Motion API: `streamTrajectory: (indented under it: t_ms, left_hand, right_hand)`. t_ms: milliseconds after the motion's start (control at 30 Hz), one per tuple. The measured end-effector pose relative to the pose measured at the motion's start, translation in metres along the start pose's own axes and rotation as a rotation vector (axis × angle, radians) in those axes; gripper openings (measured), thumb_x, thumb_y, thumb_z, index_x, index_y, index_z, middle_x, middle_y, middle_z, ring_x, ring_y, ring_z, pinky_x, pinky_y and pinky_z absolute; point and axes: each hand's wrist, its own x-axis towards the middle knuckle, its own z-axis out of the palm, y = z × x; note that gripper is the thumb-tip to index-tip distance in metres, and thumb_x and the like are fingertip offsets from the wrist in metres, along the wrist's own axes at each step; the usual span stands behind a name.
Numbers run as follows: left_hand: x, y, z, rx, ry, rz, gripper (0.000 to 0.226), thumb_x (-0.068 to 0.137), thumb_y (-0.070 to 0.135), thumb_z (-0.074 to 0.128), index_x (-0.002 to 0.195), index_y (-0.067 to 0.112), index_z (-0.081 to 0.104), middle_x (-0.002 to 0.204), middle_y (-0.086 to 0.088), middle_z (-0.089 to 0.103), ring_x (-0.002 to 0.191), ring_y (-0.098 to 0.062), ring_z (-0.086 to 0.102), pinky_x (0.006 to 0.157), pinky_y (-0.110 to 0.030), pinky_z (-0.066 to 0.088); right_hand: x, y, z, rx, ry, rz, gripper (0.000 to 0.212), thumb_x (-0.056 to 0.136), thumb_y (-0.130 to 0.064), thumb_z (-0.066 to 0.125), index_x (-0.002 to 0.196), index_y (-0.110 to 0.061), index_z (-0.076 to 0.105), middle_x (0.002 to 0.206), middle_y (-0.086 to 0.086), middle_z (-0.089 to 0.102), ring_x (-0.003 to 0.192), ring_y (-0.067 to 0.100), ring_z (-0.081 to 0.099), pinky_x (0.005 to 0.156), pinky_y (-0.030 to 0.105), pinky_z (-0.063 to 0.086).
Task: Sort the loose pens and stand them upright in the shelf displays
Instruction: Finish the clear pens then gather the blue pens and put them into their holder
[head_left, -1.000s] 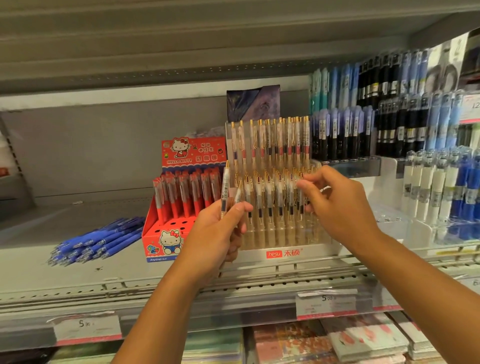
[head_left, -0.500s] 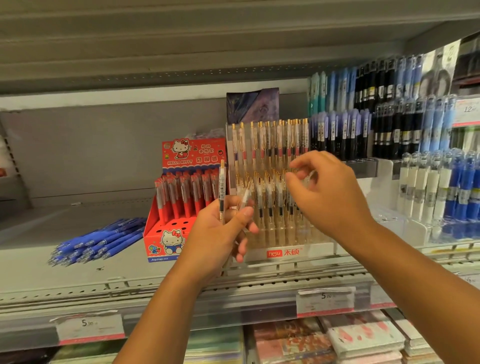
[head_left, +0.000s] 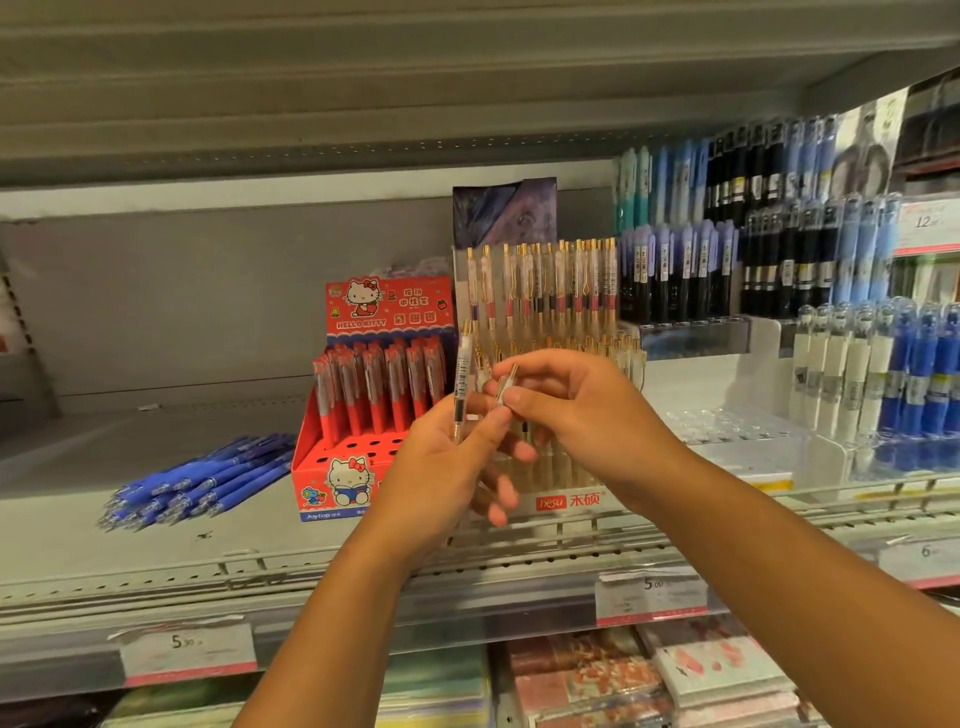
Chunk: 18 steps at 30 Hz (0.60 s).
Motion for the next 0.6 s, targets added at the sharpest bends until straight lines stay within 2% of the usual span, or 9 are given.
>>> streamTrajectory:
  t_ms: [100, 200, 333, 400, 433, 500, 600]
  left_hand:
    - [0.0, -0.002, 0.0, -0.025, 0.011, -0.014, 0.034, 0.092, 0.042, 0.056, 0.113, 0.016, 0.059, 0.089, -0.012, 0.074, 0.069, -0.03, 0.072, 0.052, -0.033, 0.057]
    - [0.001, -0.003, 0.0, -0.037, 0.038, -0.025, 0.038, 0.088, 0.046, 0.056, 0.108, 0.015, 0.06, 0.088, -0.006, 0.075, 0.078, -0.03, 0.074, 0.057, -0.037, 0.059]
    - [0.002, -0.003, 0.001, 0.0, 0.061, -0.017, 0.046, 0.083, 0.055, 0.056, 0.101, 0.012, 0.059, 0.08, 0.0, 0.073, 0.079, -0.024, 0.074, 0.057, -0.038, 0.06]
    - [0.001, -0.003, 0.001, 0.09, 0.086, -0.018, 0.054, 0.078, 0.067, 0.052, 0.096, 0.016, 0.057, 0.069, 0.003, 0.068, 0.067, -0.021, 0.071, 0.055, -0.039, 0.059]
    - [0.001, -0.003, 0.0, 0.14, 0.097, -0.021, 0.056, 0.077, 0.071, 0.049, 0.092, 0.018, 0.055, 0.062, 0.004, 0.062, 0.057, -0.018, 0.065, 0.05, -0.037, 0.056]
    - [0.001, -0.002, 0.0, 0.127, 0.1, -0.035, 0.052, 0.083, 0.071, 0.044, 0.079, 0.019, 0.048, 0.056, 0.005, 0.044, 0.046, -0.013, 0.044, 0.039, -0.028, 0.038]
    - [0.003, 0.002, -0.001, -0.11, 0.074, -0.11, 0.042, 0.098, 0.052, 0.038, 0.07, 0.021, 0.041, 0.059, 0.002, 0.029, 0.046, -0.012, 0.021, 0.04, -0.021, 0.016]
  right_hand:
    - [-0.001, 0.002, -0.004, 0.044, 0.069, -0.008, 0.018, 0.088, -0.013, 0.069, 0.106, -0.019, 0.07, 0.094, 0.0, 0.076, 0.088, 0.009, 0.072, 0.073, 0.019, 0.057]
    - [-0.001, 0.0, -0.013, 0.124, 0.154, -0.001, 0.02, 0.087, -0.012, 0.07, 0.106, -0.015, 0.065, 0.092, 0.003, 0.076, 0.085, 0.014, 0.073, 0.072, 0.024, 0.059]
    - [0.001, -0.005, -0.035, 0.243, 0.232, 0.001, 0.015, 0.086, -0.005, 0.069, 0.1, -0.009, 0.065, 0.092, 0.011, 0.075, 0.078, 0.021, 0.075, 0.062, 0.028, 0.059]
    - [0.002, -0.006, -0.048, 0.219, 0.259, -0.034, 0.015, 0.087, -0.003, 0.068, 0.1, -0.008, 0.065, 0.093, 0.012, 0.074, 0.077, 0.023, 0.075, 0.061, 0.029, 0.059]
    - [0.002, -0.006, -0.054, 0.188, 0.28, -0.057, 0.014, 0.087, -0.003, 0.068, 0.1, -0.008, 0.065, 0.093, 0.012, 0.074, 0.078, 0.024, 0.074, 0.06, 0.029, 0.059]
    - [0.004, -0.005, -0.066, 0.104, 0.344, -0.104, 0.014, 0.087, -0.005, 0.07, 0.099, -0.01, 0.066, 0.093, 0.013, 0.072, 0.077, 0.022, 0.074, 0.059, 0.029, 0.059]
    - [0.009, -0.001, -0.081, -0.019, 0.452, -0.164, 0.012, 0.088, -0.009, 0.072, 0.095, -0.016, 0.067, 0.09, 0.008, 0.069, 0.073, 0.013, 0.071, 0.058, 0.028, 0.06]
